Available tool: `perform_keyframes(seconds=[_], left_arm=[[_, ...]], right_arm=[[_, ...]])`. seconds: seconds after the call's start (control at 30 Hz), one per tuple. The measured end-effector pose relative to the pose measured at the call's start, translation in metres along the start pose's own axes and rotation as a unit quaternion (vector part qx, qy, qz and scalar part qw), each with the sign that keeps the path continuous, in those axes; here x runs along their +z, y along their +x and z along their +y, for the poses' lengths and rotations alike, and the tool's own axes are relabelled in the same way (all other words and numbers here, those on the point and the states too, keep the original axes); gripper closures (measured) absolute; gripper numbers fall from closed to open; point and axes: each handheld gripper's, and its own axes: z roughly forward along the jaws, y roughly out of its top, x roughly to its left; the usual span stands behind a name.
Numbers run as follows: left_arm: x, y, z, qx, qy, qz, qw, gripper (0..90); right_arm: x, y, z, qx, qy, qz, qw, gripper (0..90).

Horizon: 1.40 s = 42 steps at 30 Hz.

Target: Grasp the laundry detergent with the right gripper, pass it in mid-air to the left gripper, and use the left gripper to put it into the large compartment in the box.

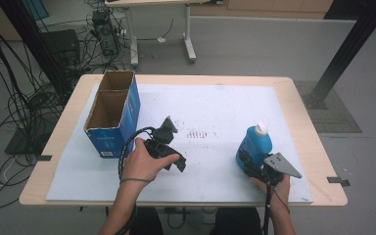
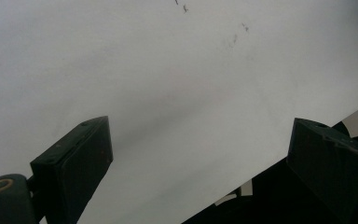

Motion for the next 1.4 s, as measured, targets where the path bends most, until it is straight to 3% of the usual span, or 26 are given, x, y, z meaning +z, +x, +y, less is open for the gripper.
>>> perform_keyframes(seconds=[1.4], left_arm=[[-0.0037,0.0007,0.0007,0.001,-0.002,0.001,1.0,7.2]], right_arm=[[0.0,-0.0017,0.0008,0.0,0.001,0.003,1.0,42.1]])
